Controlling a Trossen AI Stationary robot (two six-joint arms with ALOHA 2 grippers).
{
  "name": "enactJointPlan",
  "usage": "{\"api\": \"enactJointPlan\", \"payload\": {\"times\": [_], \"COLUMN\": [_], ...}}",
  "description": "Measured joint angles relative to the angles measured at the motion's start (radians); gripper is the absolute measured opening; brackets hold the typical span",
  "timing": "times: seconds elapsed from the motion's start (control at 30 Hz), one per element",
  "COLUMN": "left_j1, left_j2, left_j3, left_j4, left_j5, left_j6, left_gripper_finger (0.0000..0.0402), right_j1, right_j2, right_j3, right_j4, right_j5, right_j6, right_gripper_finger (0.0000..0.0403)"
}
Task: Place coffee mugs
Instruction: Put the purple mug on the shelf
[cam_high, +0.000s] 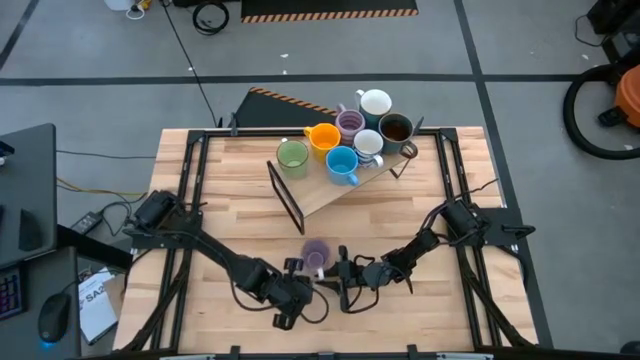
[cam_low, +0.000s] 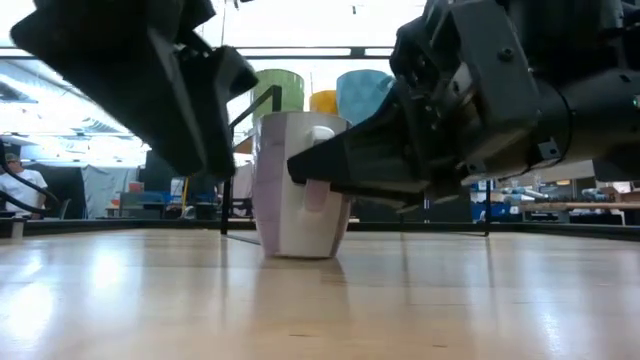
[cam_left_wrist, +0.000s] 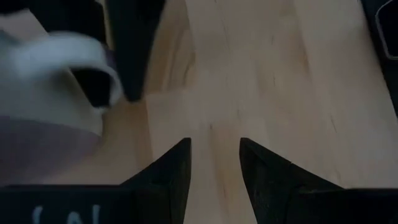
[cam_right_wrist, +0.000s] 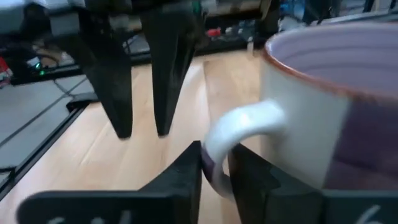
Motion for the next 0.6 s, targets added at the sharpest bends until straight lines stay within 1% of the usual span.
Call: {"api": "enactJointPlan", "payload": {"times": [0.1, 0.17, 0.4, 0.5, 0.6], "left_j1": [-0.008, -0.012, -0.017, -0.017, -0.014], "left_j2": [-0.002, -0.008, -0.015, -0.015, -0.015], "left_j3": [0.000, 0.000, 0.000, 0.000, 0.000], "left_j4": [-0.034, -0.047, -0.085, -0.086, -0.093], "left_j5": [0.000, -0.001, -0.002, -0.002, -0.002], "left_j6": [-0.038, -0.069, -0.123, -0.123, -0.134], "left_gripper_finger": [0.0142, 0.0142, 0.0142, 0.0142, 0.0142], "right_j1": [0.000, 0.004, 0.008, 0.019, 0.031], "right_j2": [-0.003, -0.004, -0.004, -0.007, -0.038], "right_j3": [0.002, 0.002, 0.001, 0.000, -0.002], "right_j4": [0.011, 0.011, -0.008, -0.023, -0.094], "right_j5": [0.014, 0.030, 0.008, 0.002, -0.007], "right_j6": [-0.023, -0.041, -0.091, -0.161, -0.216], "right_gripper_finger": [0.0064, 0.0058, 0.0055, 0.0054, 0.0053]}}
